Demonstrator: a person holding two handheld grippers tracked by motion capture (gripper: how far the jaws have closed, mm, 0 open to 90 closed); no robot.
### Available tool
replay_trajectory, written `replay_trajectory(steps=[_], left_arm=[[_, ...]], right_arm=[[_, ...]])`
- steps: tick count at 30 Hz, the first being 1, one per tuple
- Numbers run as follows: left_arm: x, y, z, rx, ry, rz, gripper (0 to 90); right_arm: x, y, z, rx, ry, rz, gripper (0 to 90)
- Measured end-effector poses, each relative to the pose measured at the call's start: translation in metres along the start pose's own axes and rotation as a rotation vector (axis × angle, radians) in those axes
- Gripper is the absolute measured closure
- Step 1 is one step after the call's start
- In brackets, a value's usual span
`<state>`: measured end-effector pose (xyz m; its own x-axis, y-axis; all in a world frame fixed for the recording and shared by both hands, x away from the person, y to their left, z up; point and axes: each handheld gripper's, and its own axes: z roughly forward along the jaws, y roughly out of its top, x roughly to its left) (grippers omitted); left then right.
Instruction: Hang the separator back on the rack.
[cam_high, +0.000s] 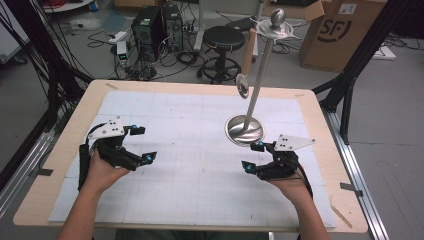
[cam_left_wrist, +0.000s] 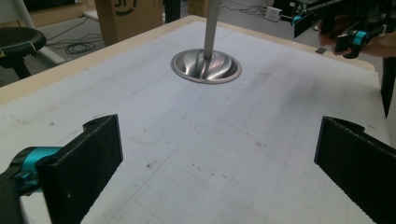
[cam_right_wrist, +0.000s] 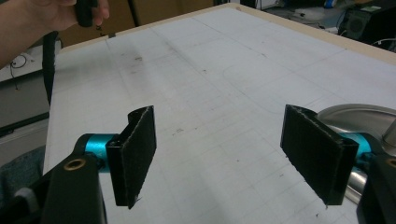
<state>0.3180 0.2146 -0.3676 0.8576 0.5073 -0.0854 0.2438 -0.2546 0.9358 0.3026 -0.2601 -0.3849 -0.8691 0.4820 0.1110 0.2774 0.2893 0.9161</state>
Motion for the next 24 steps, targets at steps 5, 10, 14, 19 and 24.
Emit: replay_trajectory(steps=[5,10,14,19,24], left_arm=[[0.000,-0.008,0.002,0.009,0.008,-0.015,1.7],[0.001,-0.011,0.002,0.017,0.018,-0.018,1.6],[0.001,-0.014,0.003,0.018,0.016,-0.025,1.6],[0.001,-0.017,0.006,0.030,0.019,-0.025,1.7],[0.000,-0.017,0.008,0.039,0.015,-0.020,1.6]], right_arm=[[-0.002,-0.001,-0.001,-0.001,-0.008,0.000,26.1],[-0.003,-0.002,-0.001,0.007,-0.011,0.002,26.1],[-0.004,-0.003,-0.001,0.009,-0.013,0.000,26.1],[-0.005,-0.003,-0.004,0.008,-0.022,0.011,26.2],[-0.006,-0.004,-0.005,0.008,-0.024,0.008,26.2]])
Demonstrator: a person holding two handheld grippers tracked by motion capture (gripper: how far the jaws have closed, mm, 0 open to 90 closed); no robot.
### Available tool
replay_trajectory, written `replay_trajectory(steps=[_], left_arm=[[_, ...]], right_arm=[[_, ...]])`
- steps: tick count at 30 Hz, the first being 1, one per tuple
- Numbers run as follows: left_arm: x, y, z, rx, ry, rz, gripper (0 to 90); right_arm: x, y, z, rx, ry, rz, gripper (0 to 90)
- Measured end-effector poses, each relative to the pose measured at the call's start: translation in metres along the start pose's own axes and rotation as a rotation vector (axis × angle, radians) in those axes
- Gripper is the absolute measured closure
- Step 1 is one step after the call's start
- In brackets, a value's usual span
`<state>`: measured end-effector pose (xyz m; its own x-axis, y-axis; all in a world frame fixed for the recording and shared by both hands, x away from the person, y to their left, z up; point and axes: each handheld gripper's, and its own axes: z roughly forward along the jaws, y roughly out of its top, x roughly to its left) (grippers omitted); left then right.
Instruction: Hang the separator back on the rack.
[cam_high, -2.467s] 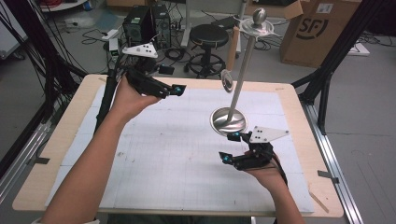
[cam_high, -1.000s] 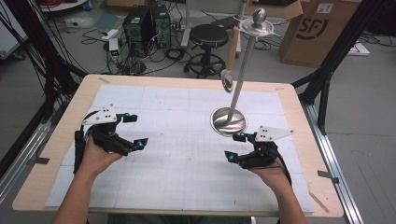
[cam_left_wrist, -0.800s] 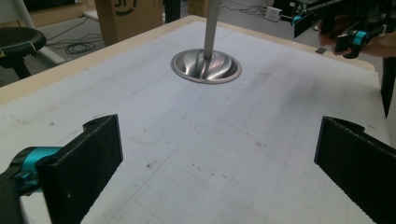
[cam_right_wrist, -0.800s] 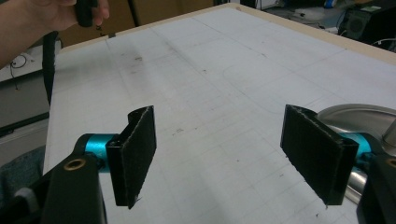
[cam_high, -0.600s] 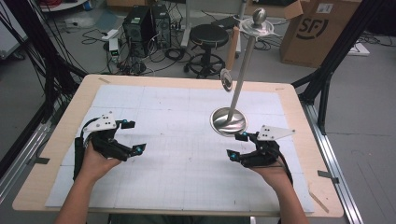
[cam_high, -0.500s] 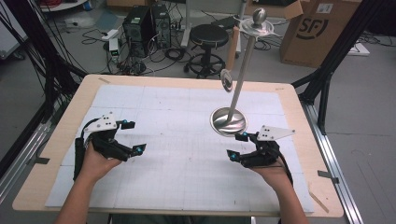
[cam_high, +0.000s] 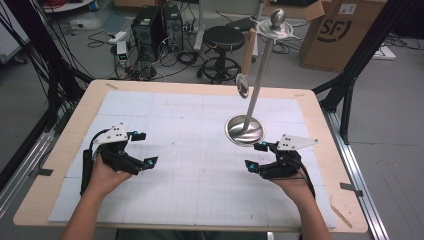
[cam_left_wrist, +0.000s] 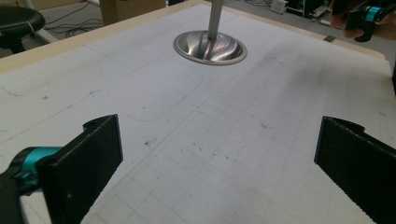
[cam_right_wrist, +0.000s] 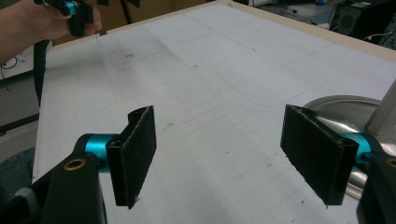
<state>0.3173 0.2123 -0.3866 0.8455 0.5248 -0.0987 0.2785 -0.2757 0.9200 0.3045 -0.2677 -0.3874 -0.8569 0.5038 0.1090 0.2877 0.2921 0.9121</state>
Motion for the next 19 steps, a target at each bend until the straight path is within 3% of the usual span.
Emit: replay_trajectory(steps=[19], left_arm=[[0.0004,-0.0035,0.0018,0.015,0.022,-0.007,1.7]], right_arm=[[-0.0003,-0.0005,0.0017,0.007,0.002,-0.005,26.1]])
